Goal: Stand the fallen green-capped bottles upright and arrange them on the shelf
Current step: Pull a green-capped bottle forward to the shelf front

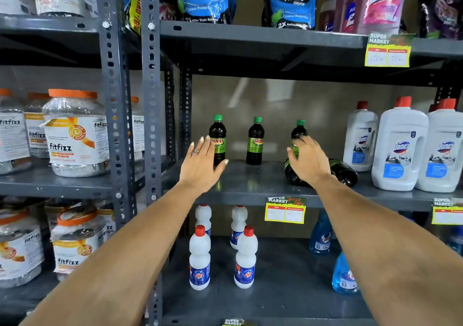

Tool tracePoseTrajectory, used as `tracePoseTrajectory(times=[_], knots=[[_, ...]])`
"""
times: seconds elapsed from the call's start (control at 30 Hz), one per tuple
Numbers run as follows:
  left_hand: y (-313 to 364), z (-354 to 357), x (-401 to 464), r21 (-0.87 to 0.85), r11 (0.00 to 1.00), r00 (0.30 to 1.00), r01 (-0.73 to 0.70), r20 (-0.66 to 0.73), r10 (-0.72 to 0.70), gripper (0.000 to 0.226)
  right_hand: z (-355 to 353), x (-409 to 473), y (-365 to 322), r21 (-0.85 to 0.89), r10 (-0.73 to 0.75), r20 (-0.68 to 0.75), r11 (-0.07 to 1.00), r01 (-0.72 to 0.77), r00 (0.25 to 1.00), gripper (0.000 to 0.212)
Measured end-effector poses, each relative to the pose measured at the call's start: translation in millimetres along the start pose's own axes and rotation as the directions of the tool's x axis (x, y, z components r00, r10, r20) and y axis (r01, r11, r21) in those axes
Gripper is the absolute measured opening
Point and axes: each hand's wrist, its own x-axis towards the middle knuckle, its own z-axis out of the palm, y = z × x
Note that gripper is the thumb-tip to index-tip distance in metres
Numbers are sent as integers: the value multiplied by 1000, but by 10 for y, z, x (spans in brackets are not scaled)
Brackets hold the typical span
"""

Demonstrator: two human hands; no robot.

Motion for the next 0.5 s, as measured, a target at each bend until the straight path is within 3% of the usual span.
tracePoseTrajectory(times=[0.13, 0.2, 0.3, 0.37, 0.5], knots=[[-102, 130, -153, 81, 997, 982, -1, 189, -14, 82, 42, 9, 153, -1, 223, 193, 974, -227, 956, 30], [-159, 136, -211, 98, 995, 958, 6, 284, -33, 99, 98, 69, 157, -47, 249, 256, 968, -245, 934, 31], [-281, 100, -279, 64, 993, 887, 102, 446, -119, 118, 157, 210, 157, -65, 267, 268, 964, -259, 926, 30], [-323, 73, -330, 7, 986, 862, 166, 484, -149, 122, 199, 308, 168, -69, 292, 279, 956, -284, 915, 26], [-446, 49, -322, -4, 994, 832, 111, 548, -91, 130, 311, 493, 224, -81, 388, 333, 920, -384, 859, 37]])
